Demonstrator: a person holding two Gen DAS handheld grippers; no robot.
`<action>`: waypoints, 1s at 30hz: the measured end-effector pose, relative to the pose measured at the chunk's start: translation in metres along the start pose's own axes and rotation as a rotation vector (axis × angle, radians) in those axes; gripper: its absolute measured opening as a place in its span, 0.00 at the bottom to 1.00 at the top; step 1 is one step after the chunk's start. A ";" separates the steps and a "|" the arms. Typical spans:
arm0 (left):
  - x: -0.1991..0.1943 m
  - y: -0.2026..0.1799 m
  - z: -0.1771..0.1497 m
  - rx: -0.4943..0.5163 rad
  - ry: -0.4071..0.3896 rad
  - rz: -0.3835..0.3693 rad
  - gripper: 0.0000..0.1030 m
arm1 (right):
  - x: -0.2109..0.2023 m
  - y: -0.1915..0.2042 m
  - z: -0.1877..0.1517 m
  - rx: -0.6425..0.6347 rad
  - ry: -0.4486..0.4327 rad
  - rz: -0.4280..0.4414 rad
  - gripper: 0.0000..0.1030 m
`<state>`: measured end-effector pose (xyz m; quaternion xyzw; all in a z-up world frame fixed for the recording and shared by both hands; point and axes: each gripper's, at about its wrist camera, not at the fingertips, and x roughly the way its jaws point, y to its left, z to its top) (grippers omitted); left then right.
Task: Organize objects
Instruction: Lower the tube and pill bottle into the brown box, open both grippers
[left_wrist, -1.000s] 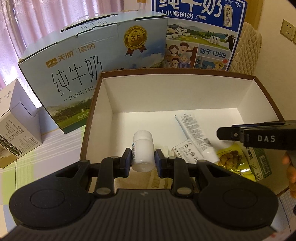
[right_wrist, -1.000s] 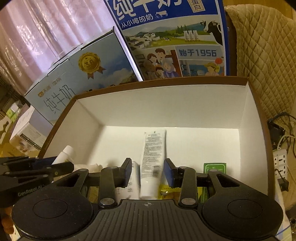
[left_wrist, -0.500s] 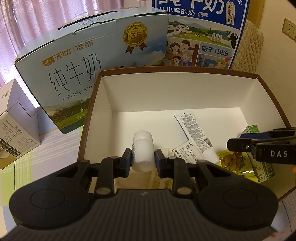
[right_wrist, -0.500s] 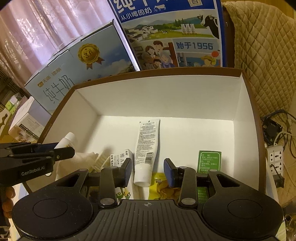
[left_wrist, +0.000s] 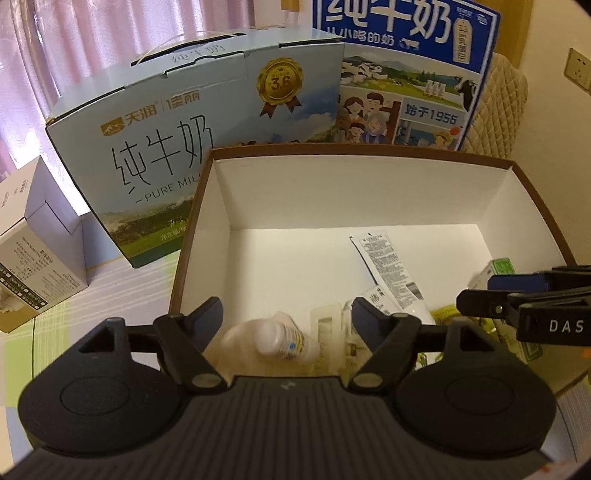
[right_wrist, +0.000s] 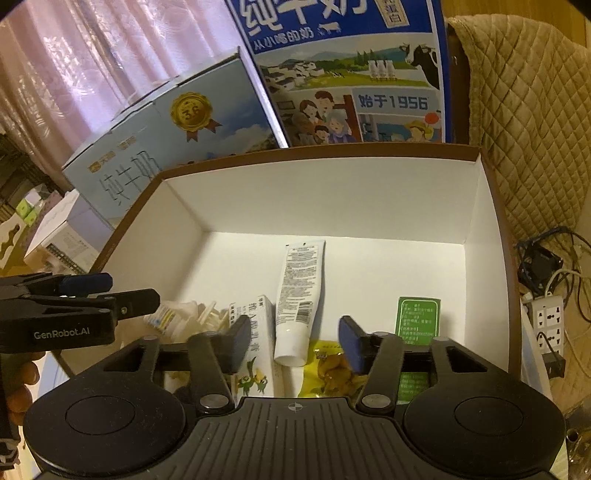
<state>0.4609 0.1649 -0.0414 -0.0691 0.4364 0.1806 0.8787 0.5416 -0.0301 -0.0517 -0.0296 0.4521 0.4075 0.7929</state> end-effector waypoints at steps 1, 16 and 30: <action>-0.001 0.000 -0.001 0.003 0.002 -0.001 0.73 | -0.002 0.002 -0.002 -0.008 -0.003 0.000 0.55; -0.043 -0.007 -0.014 -0.038 -0.004 -0.031 0.91 | -0.049 0.024 -0.029 -0.086 -0.089 -0.045 0.69; -0.102 -0.016 -0.043 -0.073 -0.049 -0.042 0.92 | -0.107 0.038 -0.055 -0.043 -0.150 -0.010 0.71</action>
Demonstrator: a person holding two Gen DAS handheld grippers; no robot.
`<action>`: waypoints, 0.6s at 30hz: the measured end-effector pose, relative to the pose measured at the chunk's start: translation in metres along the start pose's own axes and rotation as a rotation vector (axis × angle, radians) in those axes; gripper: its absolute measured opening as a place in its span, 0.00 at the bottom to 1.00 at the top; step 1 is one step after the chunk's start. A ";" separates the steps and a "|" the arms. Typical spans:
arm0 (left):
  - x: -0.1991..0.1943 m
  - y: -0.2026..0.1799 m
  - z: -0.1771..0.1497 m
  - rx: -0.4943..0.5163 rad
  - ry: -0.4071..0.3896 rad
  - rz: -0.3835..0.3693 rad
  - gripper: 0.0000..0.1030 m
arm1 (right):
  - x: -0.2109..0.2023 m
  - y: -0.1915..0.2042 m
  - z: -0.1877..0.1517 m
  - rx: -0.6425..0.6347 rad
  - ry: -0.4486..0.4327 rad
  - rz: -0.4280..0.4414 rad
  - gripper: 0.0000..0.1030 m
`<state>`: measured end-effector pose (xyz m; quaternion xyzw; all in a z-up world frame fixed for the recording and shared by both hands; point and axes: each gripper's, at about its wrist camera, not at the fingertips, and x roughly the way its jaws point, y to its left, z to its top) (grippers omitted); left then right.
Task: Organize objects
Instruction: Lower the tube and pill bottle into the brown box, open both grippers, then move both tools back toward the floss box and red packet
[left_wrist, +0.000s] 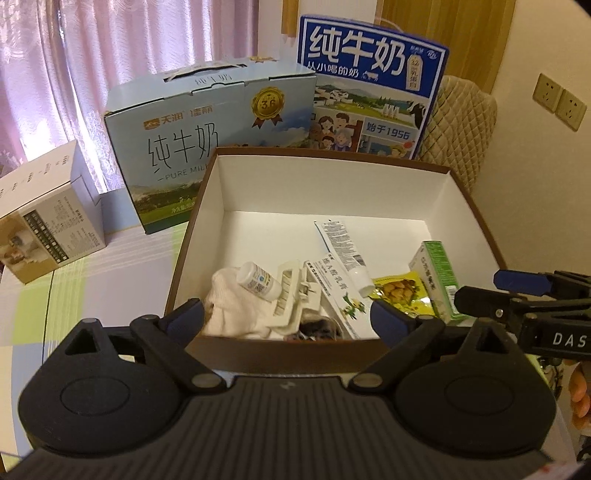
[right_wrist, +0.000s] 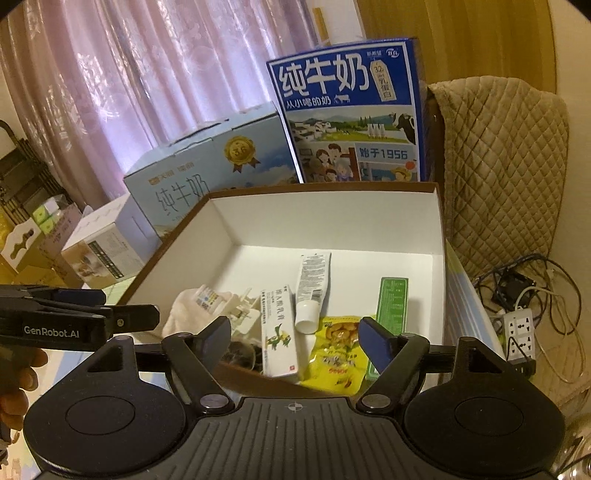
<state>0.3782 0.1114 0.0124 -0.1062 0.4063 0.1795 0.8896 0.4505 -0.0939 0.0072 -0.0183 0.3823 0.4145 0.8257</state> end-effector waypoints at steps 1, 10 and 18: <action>-0.005 -0.001 -0.003 -0.002 -0.003 -0.002 0.92 | -0.004 0.001 -0.002 0.001 -0.002 0.001 0.71; -0.040 -0.008 -0.033 -0.035 -0.002 -0.004 0.92 | -0.036 0.015 -0.026 0.001 -0.002 0.018 0.71; -0.069 -0.009 -0.062 -0.055 -0.007 -0.009 0.92 | -0.058 0.028 -0.048 0.003 0.013 0.016 0.71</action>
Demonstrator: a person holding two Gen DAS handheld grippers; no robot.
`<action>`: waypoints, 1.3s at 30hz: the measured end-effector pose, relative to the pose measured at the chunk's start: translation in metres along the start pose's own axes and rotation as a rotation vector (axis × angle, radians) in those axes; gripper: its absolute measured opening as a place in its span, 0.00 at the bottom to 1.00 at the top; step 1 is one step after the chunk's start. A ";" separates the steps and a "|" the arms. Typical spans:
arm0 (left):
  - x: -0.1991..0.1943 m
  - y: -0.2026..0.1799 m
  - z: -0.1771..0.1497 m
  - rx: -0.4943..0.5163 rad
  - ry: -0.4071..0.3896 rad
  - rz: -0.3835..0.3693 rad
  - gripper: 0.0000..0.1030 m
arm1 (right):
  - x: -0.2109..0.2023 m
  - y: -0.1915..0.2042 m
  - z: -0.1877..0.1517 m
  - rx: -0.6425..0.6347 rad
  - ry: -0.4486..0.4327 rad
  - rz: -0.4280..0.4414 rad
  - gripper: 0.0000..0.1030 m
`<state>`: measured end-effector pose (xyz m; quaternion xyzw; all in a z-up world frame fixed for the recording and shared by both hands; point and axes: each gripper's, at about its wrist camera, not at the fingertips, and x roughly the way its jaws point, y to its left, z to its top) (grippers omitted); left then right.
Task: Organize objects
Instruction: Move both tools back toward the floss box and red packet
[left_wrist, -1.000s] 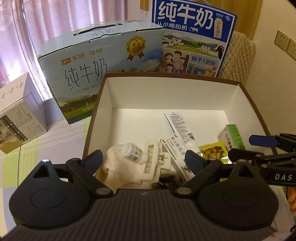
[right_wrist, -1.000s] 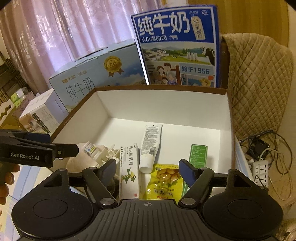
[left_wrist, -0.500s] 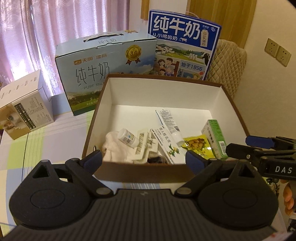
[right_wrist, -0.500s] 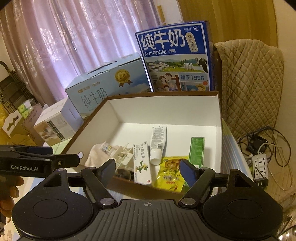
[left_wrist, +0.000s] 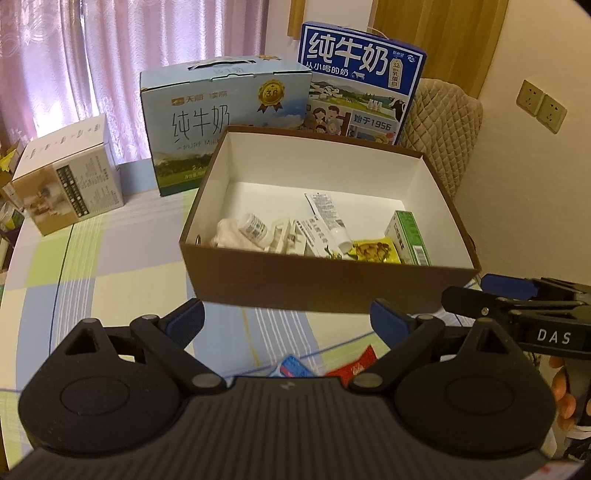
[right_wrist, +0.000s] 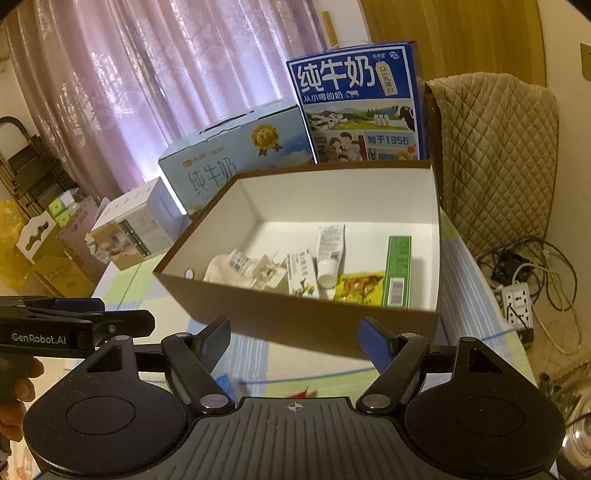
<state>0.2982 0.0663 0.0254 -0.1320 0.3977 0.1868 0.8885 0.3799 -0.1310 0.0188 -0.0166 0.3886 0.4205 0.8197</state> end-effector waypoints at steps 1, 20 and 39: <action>-0.003 0.000 -0.004 -0.004 0.000 -0.001 0.92 | -0.003 0.002 -0.002 -0.001 0.001 -0.001 0.71; -0.036 -0.012 -0.064 0.019 0.026 -0.014 0.92 | -0.035 0.022 -0.057 -0.005 0.073 -0.018 0.71; -0.037 -0.009 -0.085 0.017 0.077 -0.022 0.92 | -0.021 0.028 -0.085 0.015 0.158 -0.016 0.71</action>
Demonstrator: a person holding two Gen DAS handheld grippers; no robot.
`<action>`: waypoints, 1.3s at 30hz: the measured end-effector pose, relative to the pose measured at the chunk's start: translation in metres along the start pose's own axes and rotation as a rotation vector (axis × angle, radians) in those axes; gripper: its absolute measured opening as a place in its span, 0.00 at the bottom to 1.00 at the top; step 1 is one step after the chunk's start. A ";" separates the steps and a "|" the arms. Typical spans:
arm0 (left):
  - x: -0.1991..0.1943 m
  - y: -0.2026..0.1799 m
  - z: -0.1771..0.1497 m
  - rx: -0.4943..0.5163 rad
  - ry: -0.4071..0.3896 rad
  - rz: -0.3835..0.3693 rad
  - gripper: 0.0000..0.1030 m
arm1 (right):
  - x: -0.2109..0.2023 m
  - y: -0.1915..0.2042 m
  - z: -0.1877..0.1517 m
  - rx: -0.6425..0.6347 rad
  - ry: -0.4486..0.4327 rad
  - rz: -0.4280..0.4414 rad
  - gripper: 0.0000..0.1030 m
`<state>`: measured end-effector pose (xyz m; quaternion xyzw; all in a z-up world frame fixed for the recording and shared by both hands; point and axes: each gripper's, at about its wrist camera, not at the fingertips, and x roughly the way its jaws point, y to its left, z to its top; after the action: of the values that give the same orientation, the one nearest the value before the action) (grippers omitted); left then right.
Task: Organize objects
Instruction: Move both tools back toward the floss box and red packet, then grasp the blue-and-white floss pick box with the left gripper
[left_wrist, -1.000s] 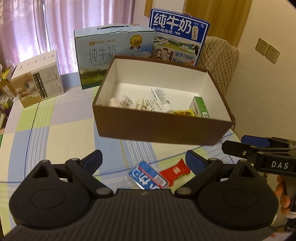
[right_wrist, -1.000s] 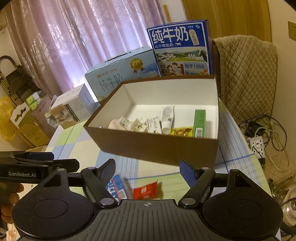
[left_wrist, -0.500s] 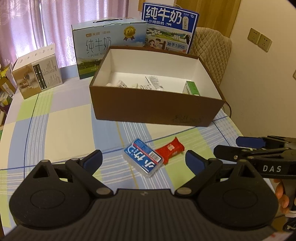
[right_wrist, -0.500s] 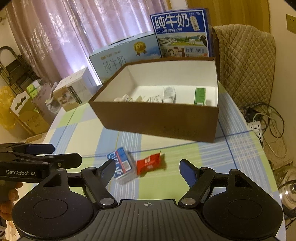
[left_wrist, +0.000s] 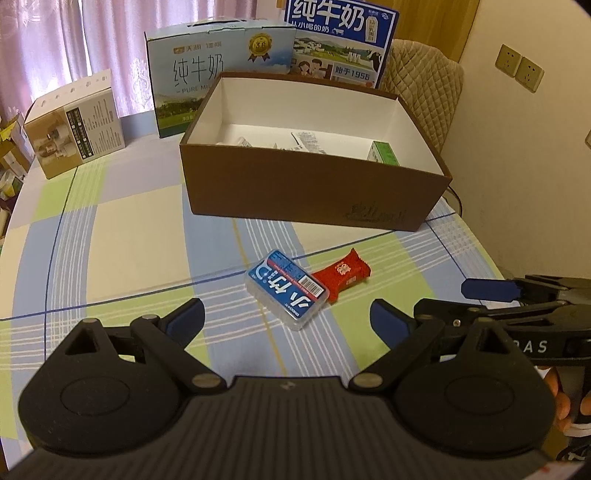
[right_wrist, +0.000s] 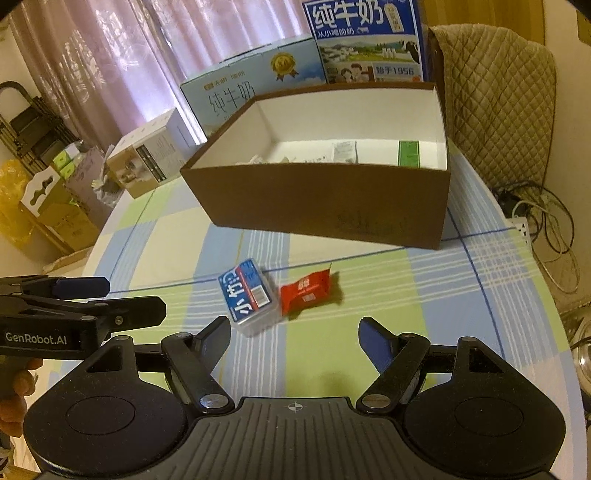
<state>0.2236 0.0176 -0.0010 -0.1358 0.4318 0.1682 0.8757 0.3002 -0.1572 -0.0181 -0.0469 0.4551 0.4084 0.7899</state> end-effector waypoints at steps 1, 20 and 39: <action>0.001 0.000 0.000 0.000 0.004 0.000 0.92 | 0.002 -0.001 0.000 0.003 0.005 -0.002 0.71; 0.043 0.007 -0.005 -0.008 0.096 0.011 0.91 | 0.034 -0.017 -0.003 0.058 0.084 -0.036 0.71; 0.113 0.001 0.013 -0.070 0.164 0.043 0.92 | 0.056 -0.057 0.001 0.155 0.116 -0.115 0.71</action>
<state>0.2967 0.0438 -0.0842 -0.1701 0.4989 0.1903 0.8282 0.3540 -0.1608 -0.0772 -0.0351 0.5268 0.3223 0.7857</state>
